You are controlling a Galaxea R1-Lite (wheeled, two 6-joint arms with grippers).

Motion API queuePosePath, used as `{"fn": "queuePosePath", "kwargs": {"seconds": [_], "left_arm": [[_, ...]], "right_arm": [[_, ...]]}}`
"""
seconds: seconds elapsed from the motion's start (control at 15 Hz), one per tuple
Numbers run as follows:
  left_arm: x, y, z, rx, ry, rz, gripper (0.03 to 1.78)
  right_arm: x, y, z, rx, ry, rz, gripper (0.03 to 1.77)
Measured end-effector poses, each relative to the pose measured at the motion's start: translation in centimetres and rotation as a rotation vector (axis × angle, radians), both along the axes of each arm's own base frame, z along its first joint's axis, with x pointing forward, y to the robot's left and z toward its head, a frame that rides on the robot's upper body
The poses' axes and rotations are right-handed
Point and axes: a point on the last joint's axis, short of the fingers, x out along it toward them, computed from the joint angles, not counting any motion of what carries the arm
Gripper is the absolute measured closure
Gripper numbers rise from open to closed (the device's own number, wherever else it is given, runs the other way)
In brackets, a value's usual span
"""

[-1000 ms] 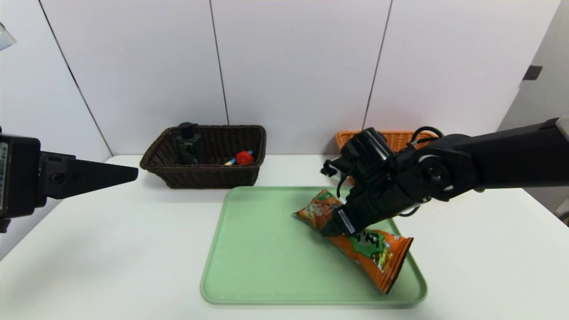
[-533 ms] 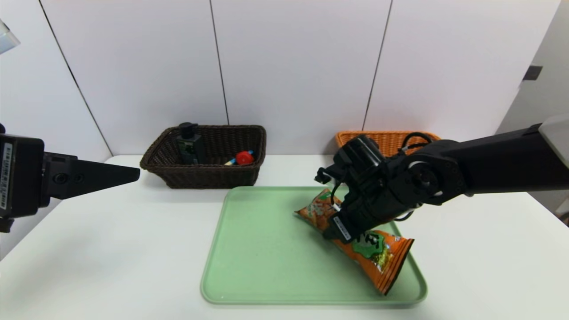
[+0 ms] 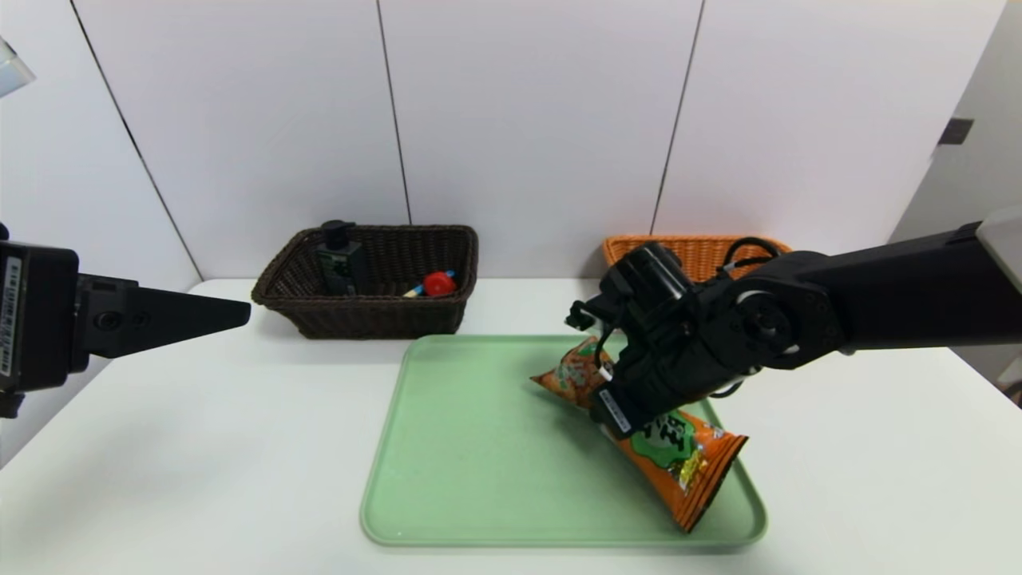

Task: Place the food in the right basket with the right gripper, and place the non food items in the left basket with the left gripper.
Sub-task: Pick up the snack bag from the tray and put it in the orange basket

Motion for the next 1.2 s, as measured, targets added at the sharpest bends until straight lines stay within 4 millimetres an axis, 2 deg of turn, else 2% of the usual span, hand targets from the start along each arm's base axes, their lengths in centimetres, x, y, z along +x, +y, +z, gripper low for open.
{"fn": "queuePosePath", "kwargs": {"seconds": [0.33, 0.53, 0.87, 1.2], "left_arm": [[0.0, 0.0, 0.2, -0.005, -0.010, 0.001, 0.12], [0.1, -0.1, 0.2, -0.005, -0.008, 0.001, 0.12], [0.2, -0.2, 0.2, -0.004, -0.008, 0.000, 0.12], [0.4, -0.3, 0.3, -0.008, -0.014, -0.001, 0.12]], "right_arm": [[-0.4, -0.3, 1.9, 0.037, -0.048, -0.002, 1.35], [-0.7, -0.7, 3.4, 0.062, -0.086, -0.006, 1.36], [-0.9, -0.9, 4.7, 0.086, -0.121, -0.007, 1.36], [-1.4, -1.5, 8.8, 0.164, -0.233, -0.019, 1.36]]}}
